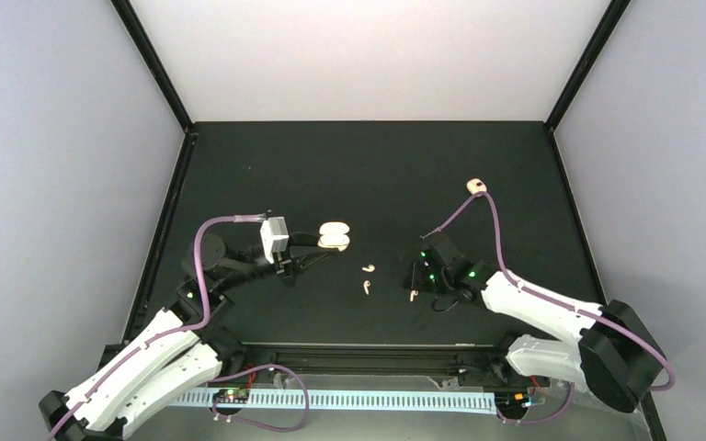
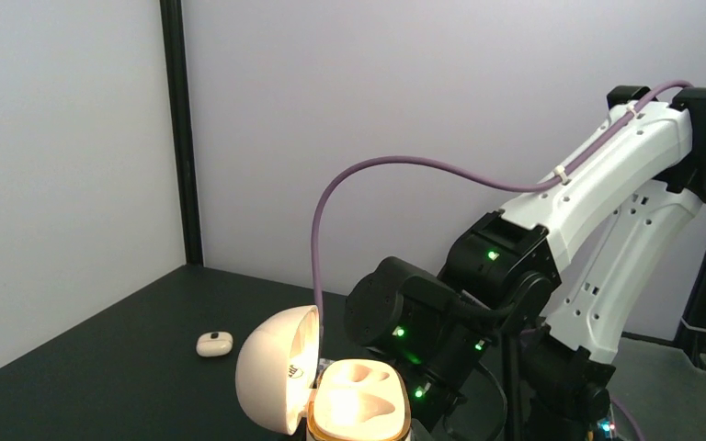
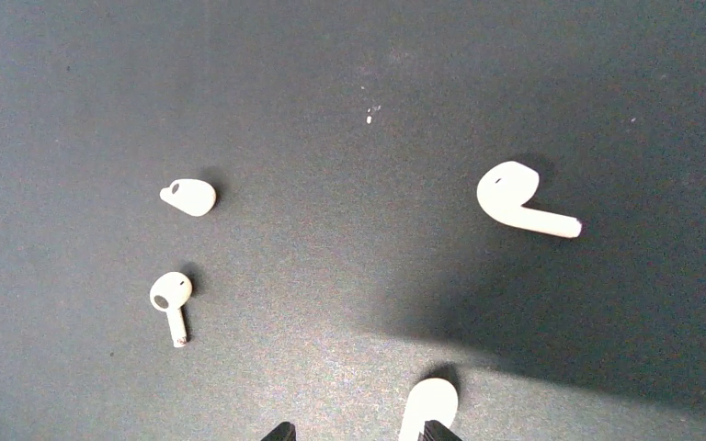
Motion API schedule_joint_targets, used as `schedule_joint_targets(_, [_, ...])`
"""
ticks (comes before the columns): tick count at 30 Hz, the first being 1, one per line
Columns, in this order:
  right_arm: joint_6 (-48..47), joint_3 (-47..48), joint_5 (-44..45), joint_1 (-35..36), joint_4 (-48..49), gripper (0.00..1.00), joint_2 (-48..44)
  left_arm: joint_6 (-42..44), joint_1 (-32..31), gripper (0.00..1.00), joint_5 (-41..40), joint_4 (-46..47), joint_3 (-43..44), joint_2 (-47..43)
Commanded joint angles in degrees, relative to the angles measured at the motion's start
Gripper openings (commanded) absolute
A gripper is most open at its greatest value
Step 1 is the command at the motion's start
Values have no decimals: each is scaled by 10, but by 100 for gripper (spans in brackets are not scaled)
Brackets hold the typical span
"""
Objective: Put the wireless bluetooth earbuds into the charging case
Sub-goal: Pick up the earbud from the center of the board.
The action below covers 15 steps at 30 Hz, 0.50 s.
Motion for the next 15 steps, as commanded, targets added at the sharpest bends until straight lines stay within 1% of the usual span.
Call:
schedule_joint_targets(1, [-30, 13, 33, -3, -43, 35, -21, -4, -3, 2, -6, 16, -1, -8])
schedule_joint_targets(7, [-31, 1, 43, -3, -39, 34, -15, -4, -3, 2, -6, 17, -1, -7])
schedule_joint_targets(15, [-29, 15, 33, -3, -8, 31, 35, -4, -5, 2, -5, 15, -1, -5])
